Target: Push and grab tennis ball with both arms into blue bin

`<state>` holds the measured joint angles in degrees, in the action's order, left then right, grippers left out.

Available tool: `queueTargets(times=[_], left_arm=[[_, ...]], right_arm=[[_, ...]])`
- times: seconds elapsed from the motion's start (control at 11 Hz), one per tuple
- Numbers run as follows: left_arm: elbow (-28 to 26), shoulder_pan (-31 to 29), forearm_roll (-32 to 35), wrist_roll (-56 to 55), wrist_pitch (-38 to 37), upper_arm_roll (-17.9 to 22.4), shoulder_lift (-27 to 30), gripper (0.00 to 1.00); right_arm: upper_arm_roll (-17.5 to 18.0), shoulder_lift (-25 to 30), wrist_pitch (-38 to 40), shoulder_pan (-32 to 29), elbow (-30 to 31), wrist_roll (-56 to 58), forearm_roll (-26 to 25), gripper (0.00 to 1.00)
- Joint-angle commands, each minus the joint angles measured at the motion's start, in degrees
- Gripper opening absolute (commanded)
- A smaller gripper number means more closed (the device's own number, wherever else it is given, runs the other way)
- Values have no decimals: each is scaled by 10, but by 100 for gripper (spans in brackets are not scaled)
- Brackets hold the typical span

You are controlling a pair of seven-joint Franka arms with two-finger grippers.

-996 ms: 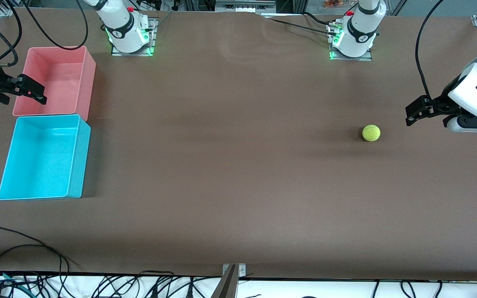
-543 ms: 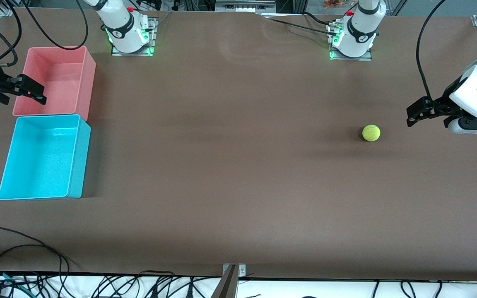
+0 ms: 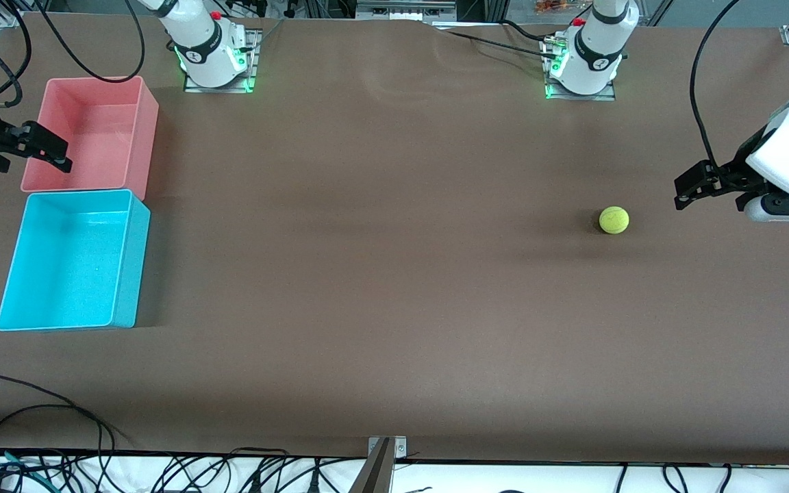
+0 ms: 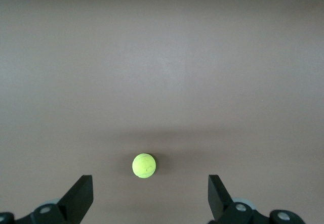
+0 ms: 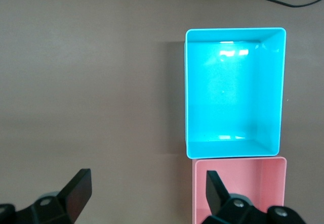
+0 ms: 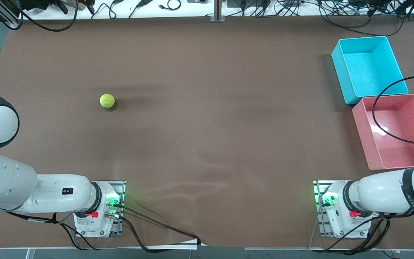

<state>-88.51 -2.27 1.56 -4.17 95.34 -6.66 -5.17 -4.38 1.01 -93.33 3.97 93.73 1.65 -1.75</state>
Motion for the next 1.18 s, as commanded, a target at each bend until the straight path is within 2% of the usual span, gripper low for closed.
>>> queueTargets(times=[0.0, 1.09], left_arm=[[2, -3, 13, 1, -8, 0, 1, 100], [2, -3, 13, 1, -19, -1, 0, 100]], right_arm=[[-1, -4, 9, -1, -14, 2, -4, 100], [-1, -5, 10, -2, -14, 4, -4, 100]])
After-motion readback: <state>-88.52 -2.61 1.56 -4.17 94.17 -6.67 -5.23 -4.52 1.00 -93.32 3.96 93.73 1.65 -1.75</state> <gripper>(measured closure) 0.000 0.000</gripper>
